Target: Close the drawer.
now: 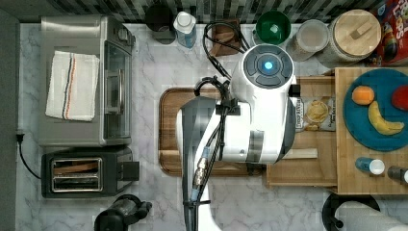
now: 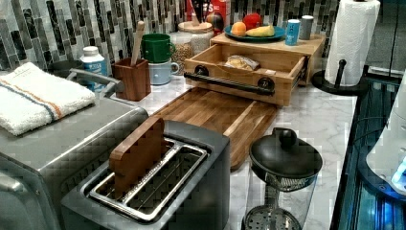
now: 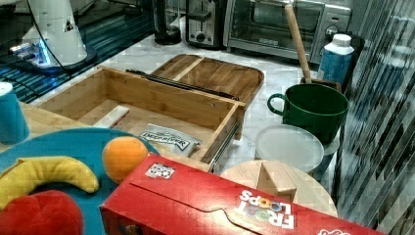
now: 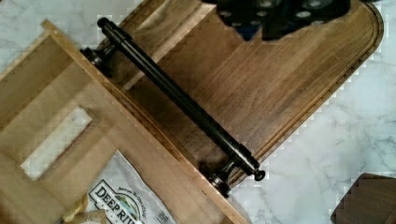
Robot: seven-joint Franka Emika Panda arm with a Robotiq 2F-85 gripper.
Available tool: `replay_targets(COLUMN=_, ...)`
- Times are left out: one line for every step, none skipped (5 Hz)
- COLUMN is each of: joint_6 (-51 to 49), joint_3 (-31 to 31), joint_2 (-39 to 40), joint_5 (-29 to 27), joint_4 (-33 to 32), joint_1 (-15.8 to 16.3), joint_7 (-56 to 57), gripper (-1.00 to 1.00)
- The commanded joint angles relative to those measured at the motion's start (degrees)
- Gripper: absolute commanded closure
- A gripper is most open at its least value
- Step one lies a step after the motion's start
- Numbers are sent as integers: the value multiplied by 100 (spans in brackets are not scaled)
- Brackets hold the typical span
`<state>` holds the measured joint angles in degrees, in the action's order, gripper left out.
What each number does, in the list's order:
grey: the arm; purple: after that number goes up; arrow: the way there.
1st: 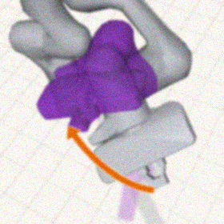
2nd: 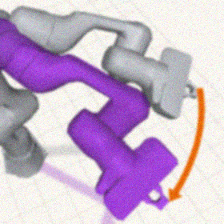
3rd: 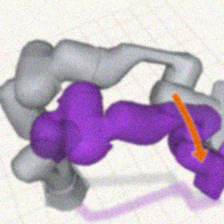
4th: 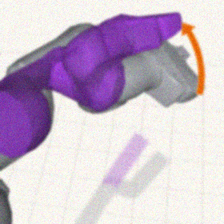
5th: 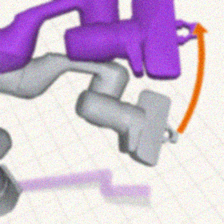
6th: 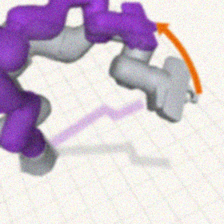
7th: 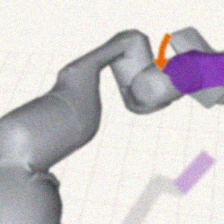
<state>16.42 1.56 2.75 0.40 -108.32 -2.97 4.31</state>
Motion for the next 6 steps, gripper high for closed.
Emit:
replay_targets(joint_6=802, joint_3=-469, joint_2=-356, joint_5=188, joint_4=-976, joint_1=279, joint_7=1903, gripper=-100)
replay_targets(joint_6=791, joint_3=-543, joint_2=-322, joint_5=201, joint_4=-1022, joint_1=307, joint_7=2263, gripper=-5)
replay_targets(joint_6=870, joint_3=-665, joint_2=-269, joint_5=339, joint_4=-1144, joint_1=270, joint_7=2727, gripper=100)
replay_targets(joint_6=1533, joint_3=-622, joint_2=-200, joint_5=784, joint_4=-1565, joint_1=346, joint_7=2966, gripper=100)
replay_targets(joint_6=2198, joint_3=-540, joint_2=24, joint_5=972, joint_4=-1848, joint_1=322, joint_7=3015, gripper=100)
replay_targets(joint_6=2469, joint_3=-190, joint_2=350, joint_5=751, joint_4=-1825, joint_1=504, joint_7=3748, gripper=100)
